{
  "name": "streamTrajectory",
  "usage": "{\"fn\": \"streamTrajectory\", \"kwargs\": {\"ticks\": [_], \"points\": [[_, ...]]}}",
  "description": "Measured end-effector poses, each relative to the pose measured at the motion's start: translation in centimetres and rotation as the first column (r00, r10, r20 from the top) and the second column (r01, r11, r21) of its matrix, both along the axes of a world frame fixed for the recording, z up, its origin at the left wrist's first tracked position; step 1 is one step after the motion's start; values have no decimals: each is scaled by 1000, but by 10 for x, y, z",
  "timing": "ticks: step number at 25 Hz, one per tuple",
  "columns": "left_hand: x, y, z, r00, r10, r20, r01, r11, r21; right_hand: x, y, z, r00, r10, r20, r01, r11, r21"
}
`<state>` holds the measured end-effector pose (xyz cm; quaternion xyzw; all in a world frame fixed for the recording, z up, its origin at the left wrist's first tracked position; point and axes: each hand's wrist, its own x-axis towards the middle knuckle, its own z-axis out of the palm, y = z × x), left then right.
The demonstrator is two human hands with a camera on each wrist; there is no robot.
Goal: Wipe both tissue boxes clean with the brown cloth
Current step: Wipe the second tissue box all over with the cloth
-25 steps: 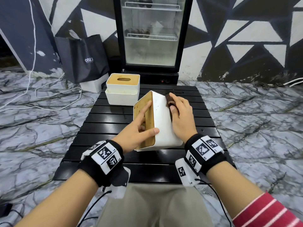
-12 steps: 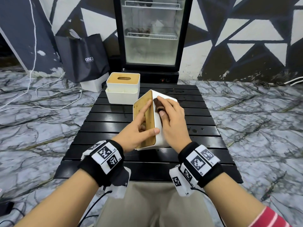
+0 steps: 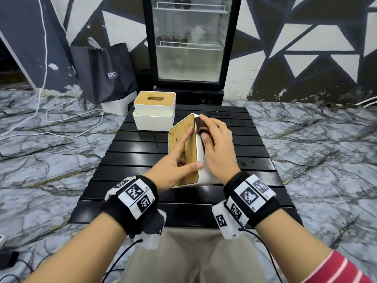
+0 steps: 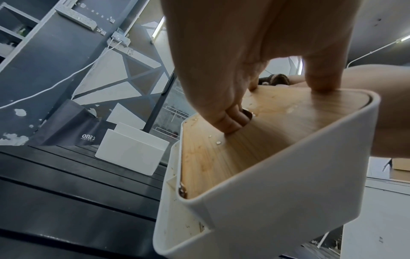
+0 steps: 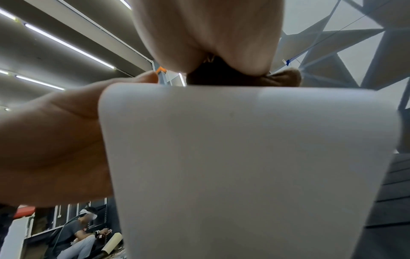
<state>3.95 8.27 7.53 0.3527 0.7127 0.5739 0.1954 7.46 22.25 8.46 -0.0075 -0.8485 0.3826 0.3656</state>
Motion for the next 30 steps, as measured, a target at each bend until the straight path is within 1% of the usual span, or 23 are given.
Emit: {"fn": "streamTrajectory", "kwargs": {"ticks": [2, 5, 8, 11, 14, 20, 24, 30], "points": [[-1, -1, 0, 1000, 7, 14, -7, 1000, 5, -3, 0, 1, 1000, 5, 8, -5, 1000, 1], [-2, -3, -1, 1000, 4, 24, -4, 1000, 3, 7, -6, -7, 1000, 11, -9, -10, 1000, 8], [-3, -3, 2, 999, -9, 38, 9, 1000, 7, 13, -8, -12, 1000, -1, 14, 1, 1000, 14], [-5, -1, 3, 1000, -8, 6, 8, 999, -39, 3, -3, -3, 1000, -7, 25, 6, 1000, 27], [-4, 2, 2, 1000, -4, 3, 4, 999, -52, -8, 4, 5, 997, -11, 79, 10, 1000, 11], [-5, 3, 5, 1000, 9, 22, -8, 999, -47, -18, 23, -1, 989, -49, 137, 49, 999, 8], [-3, 4, 3, 1000, 11, 21, -10, 999, -48, -5, 28, -6, 977, -75, 200, 87, 995, -52], [-1, 1, 2, 999, 49, 16, -48, 997, -60, 22, 17, -21, 970, -99, 221, 122, 988, -90]]}}
